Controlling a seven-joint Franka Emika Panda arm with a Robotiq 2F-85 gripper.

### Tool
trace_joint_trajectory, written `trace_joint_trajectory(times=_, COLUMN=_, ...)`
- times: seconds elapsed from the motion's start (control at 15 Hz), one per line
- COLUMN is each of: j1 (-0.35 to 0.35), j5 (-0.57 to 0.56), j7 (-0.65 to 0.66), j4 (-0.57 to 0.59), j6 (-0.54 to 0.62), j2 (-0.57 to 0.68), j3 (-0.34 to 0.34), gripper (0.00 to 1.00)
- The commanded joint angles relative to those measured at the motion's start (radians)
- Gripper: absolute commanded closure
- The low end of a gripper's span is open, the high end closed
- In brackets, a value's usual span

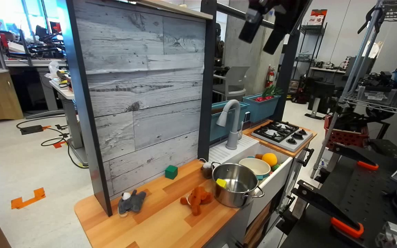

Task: Move the brown plushy to the left

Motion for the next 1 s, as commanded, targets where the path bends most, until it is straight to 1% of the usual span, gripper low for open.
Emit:
trace_joint_trajectory(times=0.0, j1=-0.034, j5=-0.086, j7=0.083, j4=0.156, j6=0.043, j2=0.212, j3=0.022, gripper=0.0)
trace_joint_trajectory(times=0.27, j1=-0.019, j5=-0.209, j7=0.178, j4=0.321, j6=-0.002, j2=0.389, j3=-0.008, gripper=0.0)
trace_joint_trajectory(times=0.4, j1=-0.003, j5=-0.23, j7=0.19, j4=0.415, j6=-0.086, j2=0.474, j3=-0.022, gripper=0.0)
trace_joint_trajectory(times=0.47, j1=0.005, j5=-0.234, j7=0.186, j4=0.467, j6=-0.147, j2=0.524, j3=-0.024, gripper=0.0)
trace_joint_trajectory(times=0.73, j1=0.027, j5=-0.216, j7=0.16, j4=0.624, j6=-0.366, j2=0.654, j3=-0.021, gripper=0.0)
trace_joint_trajectory(times=0.8, j1=0.035, j5=-0.219, j7=0.158, j4=0.655, j6=-0.401, j2=0.68, j3=-0.022, gripper=0.0)
trace_joint_trajectory(times=0.93, j1=0.051, j5=-0.23, j7=0.157, j4=0.704, j6=-0.434, j2=0.724, j3=-0.027, gripper=0.0)
